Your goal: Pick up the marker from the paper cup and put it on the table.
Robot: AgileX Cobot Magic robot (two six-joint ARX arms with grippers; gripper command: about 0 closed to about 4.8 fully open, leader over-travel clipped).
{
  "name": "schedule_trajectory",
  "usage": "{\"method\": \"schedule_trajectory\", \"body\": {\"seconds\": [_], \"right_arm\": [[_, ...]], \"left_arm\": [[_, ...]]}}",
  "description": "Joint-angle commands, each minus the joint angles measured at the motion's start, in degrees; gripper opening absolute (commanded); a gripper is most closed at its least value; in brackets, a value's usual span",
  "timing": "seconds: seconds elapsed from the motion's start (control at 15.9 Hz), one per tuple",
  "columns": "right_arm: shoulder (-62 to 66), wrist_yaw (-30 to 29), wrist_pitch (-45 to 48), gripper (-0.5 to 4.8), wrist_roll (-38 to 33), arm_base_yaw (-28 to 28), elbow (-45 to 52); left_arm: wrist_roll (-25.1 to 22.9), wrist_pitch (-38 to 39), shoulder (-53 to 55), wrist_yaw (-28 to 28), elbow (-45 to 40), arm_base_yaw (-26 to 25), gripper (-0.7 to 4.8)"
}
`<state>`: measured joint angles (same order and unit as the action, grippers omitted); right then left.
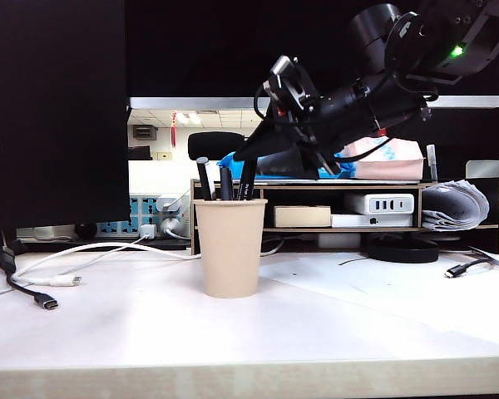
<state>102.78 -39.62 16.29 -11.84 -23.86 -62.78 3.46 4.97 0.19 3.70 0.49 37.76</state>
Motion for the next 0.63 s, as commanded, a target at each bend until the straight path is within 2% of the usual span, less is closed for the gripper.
{"method": "schedule_trajectory", "body": {"seconds": [0.06, 0.25, 0.31, 0.63], "right_arm": [[-0.1, -0.4, -0.8, 1.59, 0.3, -0.1, -0.4], [-0.2, -0.4, -1.6, 1.41, 0.3, -0.1, -0.4], [-0.2, -0.5, -1.6, 0.88, 0.3, -0.1, -0.4], [-0.2, -1.6, -1.5, 0.77, 0.3, -0.1, -0.4]], "left_arm": [[0.0, -0.8, 0.0, 0.1, 0.0, 0.0, -0.05], [0.0, -0.8, 0.0, 0.1, 0.0, 0.0, -0.05], [0.0, -0.8, 0.0, 0.1, 0.0, 0.0, -0.05], [0.0, -0.8, 0.0, 0.1, 0.0, 0.0, -0.05]]}}
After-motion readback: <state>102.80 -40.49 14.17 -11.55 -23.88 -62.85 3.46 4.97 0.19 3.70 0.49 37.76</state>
